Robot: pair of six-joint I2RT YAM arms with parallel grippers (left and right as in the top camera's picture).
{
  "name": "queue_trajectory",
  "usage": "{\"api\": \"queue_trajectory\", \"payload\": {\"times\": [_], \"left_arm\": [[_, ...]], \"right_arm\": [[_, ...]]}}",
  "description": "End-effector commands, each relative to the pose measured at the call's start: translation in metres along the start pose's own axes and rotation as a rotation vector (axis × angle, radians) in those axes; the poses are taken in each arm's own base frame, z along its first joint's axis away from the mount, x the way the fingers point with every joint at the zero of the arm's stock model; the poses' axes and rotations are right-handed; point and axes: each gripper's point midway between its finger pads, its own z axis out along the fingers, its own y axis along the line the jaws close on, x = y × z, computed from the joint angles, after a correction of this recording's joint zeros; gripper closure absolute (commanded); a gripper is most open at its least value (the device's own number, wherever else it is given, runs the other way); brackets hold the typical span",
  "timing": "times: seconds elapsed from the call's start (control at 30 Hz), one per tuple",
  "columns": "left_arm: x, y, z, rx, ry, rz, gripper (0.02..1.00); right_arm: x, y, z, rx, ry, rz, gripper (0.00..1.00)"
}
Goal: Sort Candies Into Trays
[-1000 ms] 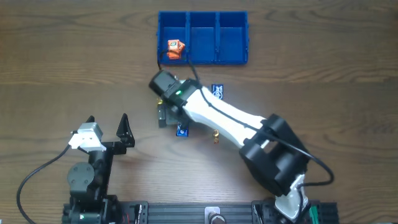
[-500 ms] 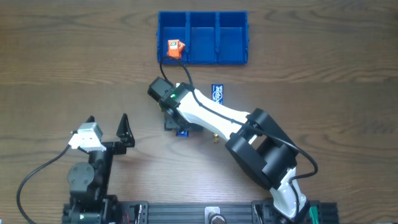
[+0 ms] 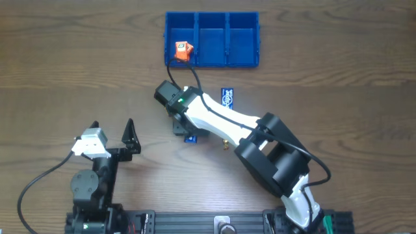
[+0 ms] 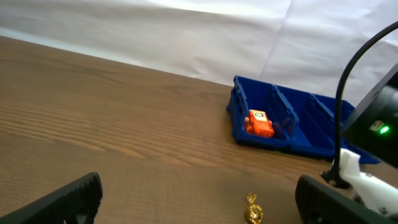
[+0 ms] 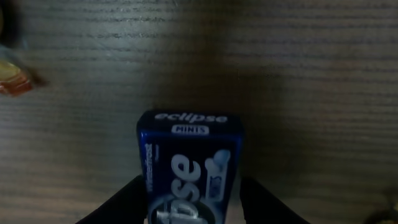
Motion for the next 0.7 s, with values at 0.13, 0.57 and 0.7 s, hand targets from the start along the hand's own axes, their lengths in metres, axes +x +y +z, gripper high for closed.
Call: {"api": "queue_trajectory", "payload": {"times": [0.13, 0.57, 0.7], "left_arm": [[0.016, 0.002, 0.001, 0.001, 0.049, 0.013, 0.020], [0.016, 0.002, 0.001, 0.001, 0.049, 0.013, 0.020], [0.016, 0.002, 0.001, 0.001, 0.049, 0.013, 0.020]], "right_arm": [[-0.003, -0.001, 0.013, 0.025, -0.001, 0.005, 0.623], [-0.103, -0.029, -0.127, 0.068, -0.246, -0.062, 0.757], [-0.162, -0.051, -0.167, 0.068, -0.363, -0.067, 0.757]]}}
